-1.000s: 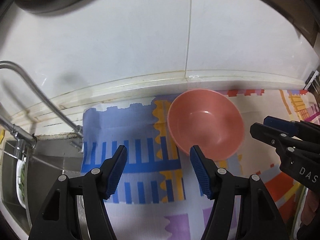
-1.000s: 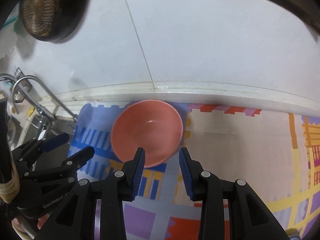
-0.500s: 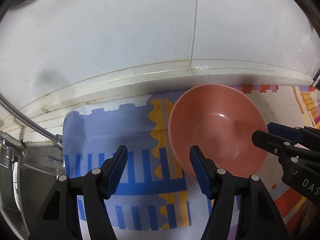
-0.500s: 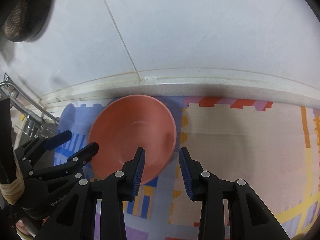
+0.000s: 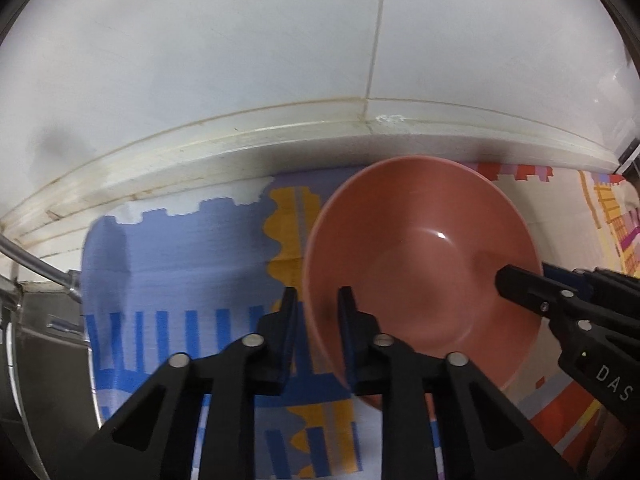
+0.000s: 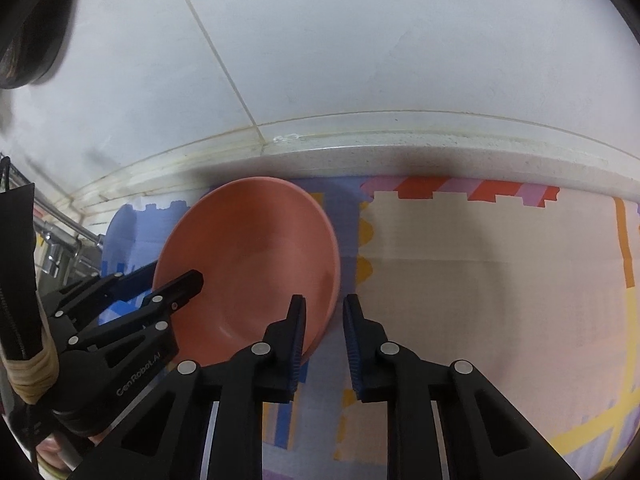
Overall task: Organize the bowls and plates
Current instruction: 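Close both grippers on the rim of the pink bowl, then lift the pink bowl with both grippers and carry it over the white bowl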
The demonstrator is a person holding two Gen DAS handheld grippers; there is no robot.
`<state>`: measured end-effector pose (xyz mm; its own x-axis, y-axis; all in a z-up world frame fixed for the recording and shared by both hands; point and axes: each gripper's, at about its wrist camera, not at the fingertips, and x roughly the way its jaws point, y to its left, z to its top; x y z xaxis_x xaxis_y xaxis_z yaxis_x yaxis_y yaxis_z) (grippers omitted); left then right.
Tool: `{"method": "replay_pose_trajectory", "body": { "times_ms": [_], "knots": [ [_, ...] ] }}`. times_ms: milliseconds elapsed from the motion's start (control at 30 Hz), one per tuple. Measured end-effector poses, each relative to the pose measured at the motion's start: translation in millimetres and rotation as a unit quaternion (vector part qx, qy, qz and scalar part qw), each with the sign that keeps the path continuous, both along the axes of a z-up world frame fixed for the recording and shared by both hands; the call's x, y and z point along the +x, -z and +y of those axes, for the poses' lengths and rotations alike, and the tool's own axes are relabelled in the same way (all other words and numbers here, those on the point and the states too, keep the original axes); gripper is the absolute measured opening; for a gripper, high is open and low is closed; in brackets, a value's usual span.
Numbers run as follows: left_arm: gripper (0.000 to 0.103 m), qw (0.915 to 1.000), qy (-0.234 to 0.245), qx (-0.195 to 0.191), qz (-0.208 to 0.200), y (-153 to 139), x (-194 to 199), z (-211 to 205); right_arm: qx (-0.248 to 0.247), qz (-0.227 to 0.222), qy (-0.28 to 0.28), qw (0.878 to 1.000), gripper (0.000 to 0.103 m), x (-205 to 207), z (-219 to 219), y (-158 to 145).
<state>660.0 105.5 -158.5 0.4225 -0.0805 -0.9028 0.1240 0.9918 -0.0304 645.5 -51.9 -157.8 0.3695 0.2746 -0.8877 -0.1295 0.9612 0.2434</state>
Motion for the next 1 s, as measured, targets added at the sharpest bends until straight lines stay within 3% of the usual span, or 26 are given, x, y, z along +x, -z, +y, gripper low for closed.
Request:
{"method": "replay_pose_trajectory", "body": {
  "times_ms": [467,1000],
  "knots": [
    [0.012,0.9995,-0.012,-0.022,0.019,-13.6,-16.8,6.5,0.015,0.016,0.02,1.0,0.015,-9.0,0.2,-5.9],
    [0.012,0.9985,0.004,-0.037,-0.041,-81.2,-99.2,-6.2,0.02,-0.008,0.03,0.999,0.015,-82.2,-14.8,-62.8]
  ]
}}
